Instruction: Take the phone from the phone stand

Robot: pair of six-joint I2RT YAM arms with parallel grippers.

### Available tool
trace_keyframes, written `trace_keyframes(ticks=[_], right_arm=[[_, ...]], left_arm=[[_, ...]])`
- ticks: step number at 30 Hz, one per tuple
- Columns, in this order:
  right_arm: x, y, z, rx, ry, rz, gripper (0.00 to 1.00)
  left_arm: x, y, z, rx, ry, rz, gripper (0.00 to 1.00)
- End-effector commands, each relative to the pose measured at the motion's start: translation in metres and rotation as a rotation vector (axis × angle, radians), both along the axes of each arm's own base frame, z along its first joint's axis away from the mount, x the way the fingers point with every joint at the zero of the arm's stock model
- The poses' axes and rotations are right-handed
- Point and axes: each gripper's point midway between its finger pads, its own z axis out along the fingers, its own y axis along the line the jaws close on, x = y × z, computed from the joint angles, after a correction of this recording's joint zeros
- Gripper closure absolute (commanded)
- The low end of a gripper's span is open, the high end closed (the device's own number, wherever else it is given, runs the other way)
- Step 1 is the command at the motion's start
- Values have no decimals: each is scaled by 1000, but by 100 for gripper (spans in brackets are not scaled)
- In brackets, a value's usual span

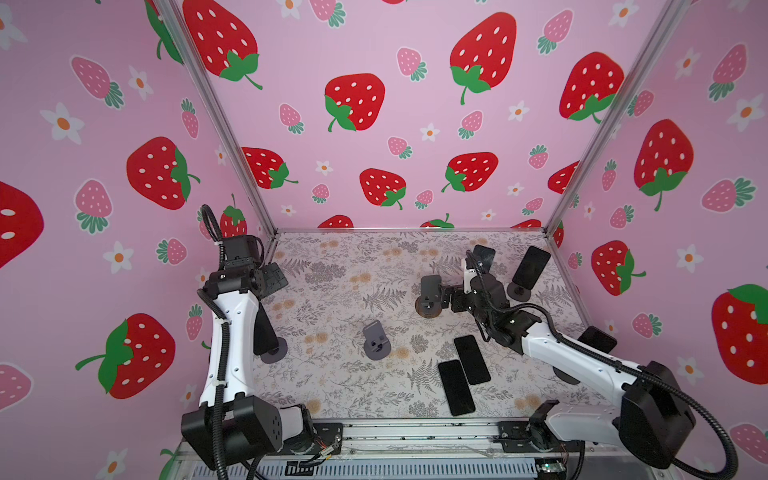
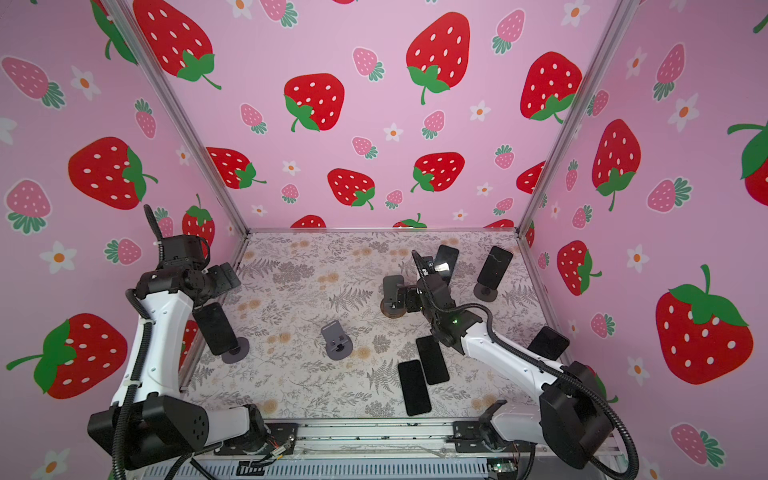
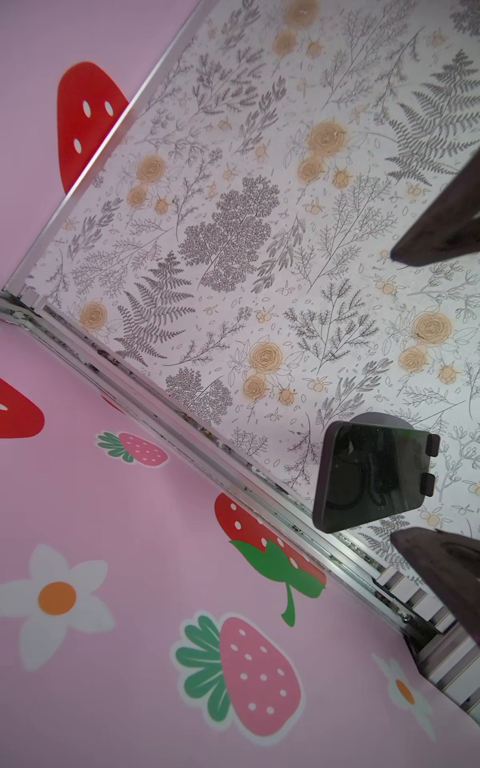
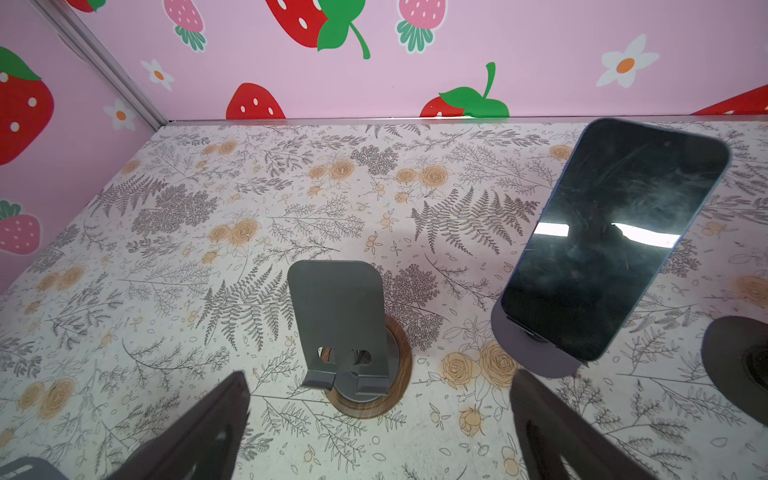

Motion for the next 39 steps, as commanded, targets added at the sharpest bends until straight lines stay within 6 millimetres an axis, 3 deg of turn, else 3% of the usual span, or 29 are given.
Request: trace_keyframes(ticks=[1,9,12,19,28,39], right_arm=[[-4,-1,9,21,-24,14,0],[-6,4,4,34,2,35,0],[-5,4,5,29,10,33,0],[-6,-1,4,29,10,10,0],[-6,6,5,50,23,32,0],[-1,14,-3,56,46,40,0]], left_arm=[[2,14,5,21,31,-47,1],[-18,56,-13,1,85,113,1],[-16,60,-25,-33,79,101,1],[-16,63,-54,-42,177,67,0],[1,46,-69,-133,167,-44,0],[-33,38,-108,-161,300,12,4]])
